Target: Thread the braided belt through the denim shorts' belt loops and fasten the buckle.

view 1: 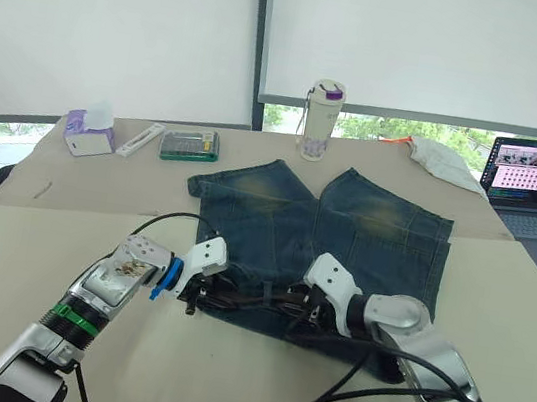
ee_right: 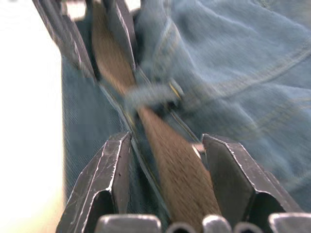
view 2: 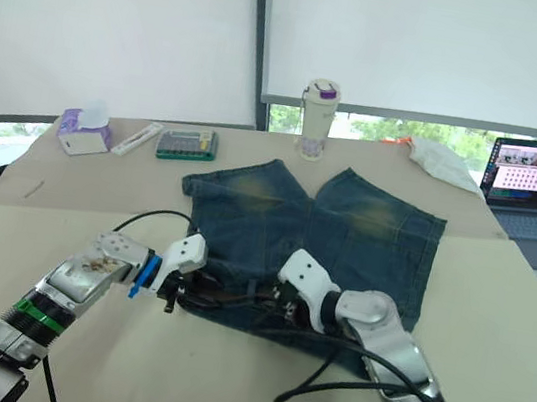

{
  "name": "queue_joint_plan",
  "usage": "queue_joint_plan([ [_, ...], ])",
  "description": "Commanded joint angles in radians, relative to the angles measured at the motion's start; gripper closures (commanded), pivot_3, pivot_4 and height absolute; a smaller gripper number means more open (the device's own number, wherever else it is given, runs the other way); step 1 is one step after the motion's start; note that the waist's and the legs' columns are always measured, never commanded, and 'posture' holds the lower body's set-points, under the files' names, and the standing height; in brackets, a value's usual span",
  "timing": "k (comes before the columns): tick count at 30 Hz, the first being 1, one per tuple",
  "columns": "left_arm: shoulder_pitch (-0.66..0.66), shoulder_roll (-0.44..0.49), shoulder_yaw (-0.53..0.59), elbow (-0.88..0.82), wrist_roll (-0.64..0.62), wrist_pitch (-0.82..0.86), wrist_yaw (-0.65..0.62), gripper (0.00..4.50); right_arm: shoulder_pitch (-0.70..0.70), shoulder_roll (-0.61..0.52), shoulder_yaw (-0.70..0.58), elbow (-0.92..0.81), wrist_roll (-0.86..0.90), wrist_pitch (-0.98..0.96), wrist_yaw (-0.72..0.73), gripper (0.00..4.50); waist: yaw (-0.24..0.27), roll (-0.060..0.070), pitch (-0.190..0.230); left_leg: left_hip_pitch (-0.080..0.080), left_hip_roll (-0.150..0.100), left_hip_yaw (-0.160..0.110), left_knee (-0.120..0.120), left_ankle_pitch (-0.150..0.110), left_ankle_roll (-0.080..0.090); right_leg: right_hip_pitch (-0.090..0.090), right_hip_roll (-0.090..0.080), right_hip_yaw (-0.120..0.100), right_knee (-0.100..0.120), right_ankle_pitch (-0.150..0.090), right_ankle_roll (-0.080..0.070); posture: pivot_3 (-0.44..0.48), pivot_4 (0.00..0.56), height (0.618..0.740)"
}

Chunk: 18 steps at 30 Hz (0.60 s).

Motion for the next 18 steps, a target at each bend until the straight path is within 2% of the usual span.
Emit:
queue_joint_plan([
  [1, 0.003, 0.008, 0.044, -0.054, -0.043, 0.004, -0.019, 2.36, -0.048, 0.021, -0.107, -0.02, 0.126, 0.117, 0.006, 1.92, 0.002, 0.0, 0.0, -0.001, 0.0, 0.0, 0.0, 0.0, 0.0, 0.0, 0.0, 0.0, 0.0, 0.0, 0.0, 0.0, 0.15, 0.74],
  [7, 0.006, 0.01, 0.074, -0.076, -0.065, 0.01, -0.014, 2.36, -0.132, 0.073, -0.194, 0.052, 0.228, 0.225, -0.047, 1.92, -0.004, 0.0, 0.0, -0.001, 0.0, -0.001, 0.0, 0.0, 0.0, -0.001, 0.0, 0.0, 0.0, 0.0, 0.0, 0.0, 0.15, 0.74],
  [14, 0.011, 0.002, 0.091, -0.07, -0.065, 0.003, 0.01, 2.36, -0.103, -0.05, 0.053, 0.065, 0.092, 0.08, -0.025, 1.92, -0.004, 0.0, 0.0, -0.001, 0.0, -0.001, 0.0, 0.0, 0.0, -0.001, -0.001, -0.001, 0.0, 0.0, 0.0, 0.0, 0.15, 0.74],
  [18, 0.006, 0.002, 0.102, -0.071, -0.069, 0.008, 0.013, 2.36, -0.09, -0.071, 0.16, 0.091, 0.022, 0.004, -0.025, 1.92, -0.01, 0.0, 0.0, -0.001, 0.0, -0.001, 0.0, 0.0, 0.0, -0.001, -0.001, -0.001, 0.0, 0.0, 0.0, 0.0, 0.15, 0.74],
])
